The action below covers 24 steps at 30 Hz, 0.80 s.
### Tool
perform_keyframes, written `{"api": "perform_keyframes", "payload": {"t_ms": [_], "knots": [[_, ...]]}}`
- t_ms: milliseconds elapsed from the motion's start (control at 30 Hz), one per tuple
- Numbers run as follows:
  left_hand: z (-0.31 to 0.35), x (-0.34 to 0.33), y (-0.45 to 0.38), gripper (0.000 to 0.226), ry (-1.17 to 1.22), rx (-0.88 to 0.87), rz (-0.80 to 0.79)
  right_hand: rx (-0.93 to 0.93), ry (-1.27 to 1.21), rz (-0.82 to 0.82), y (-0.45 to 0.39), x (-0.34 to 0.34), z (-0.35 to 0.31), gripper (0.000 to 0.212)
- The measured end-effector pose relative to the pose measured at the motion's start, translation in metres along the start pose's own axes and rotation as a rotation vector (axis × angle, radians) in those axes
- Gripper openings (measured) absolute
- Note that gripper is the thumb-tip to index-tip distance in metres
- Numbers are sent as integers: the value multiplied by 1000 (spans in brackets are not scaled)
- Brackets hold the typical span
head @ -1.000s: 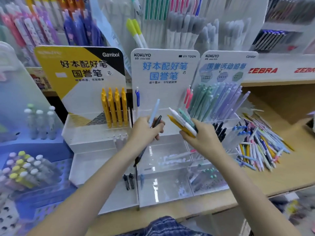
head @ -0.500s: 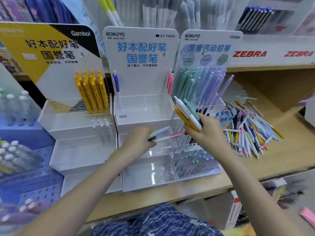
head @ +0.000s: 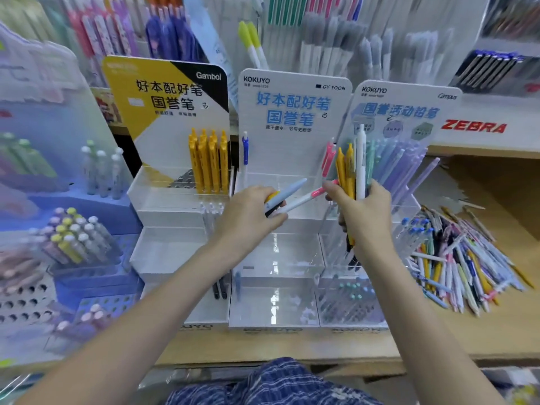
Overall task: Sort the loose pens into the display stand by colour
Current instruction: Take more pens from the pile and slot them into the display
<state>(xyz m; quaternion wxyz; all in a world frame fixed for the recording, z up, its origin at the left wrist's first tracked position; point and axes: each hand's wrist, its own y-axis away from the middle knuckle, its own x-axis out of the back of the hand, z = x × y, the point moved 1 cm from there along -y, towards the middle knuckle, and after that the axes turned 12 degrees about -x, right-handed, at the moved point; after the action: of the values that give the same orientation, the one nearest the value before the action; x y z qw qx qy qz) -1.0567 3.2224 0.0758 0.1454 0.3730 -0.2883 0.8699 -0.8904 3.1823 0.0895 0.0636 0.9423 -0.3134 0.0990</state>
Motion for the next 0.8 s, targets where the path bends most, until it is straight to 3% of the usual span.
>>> {"api": "perform_keyframes", "payload": {"t_ms": [300, 567, 667, 800], "knots": [[3, -2, -1, 23, -95, -162, 202, -105, -63, -27, -13, -4, -10, 22], [-5, -1, -12, 22, -154, -268, 165, -154, -116, -26, -25, -7, -23, 20], [-18, 6, -22, 25, -193, -144, 117, -25, -146, 82, -37, -3, -32, 16], [-41, 4, -32, 22, -335, 41, -82, 351, 130, 256, -45, -14, -35, 18]]}}
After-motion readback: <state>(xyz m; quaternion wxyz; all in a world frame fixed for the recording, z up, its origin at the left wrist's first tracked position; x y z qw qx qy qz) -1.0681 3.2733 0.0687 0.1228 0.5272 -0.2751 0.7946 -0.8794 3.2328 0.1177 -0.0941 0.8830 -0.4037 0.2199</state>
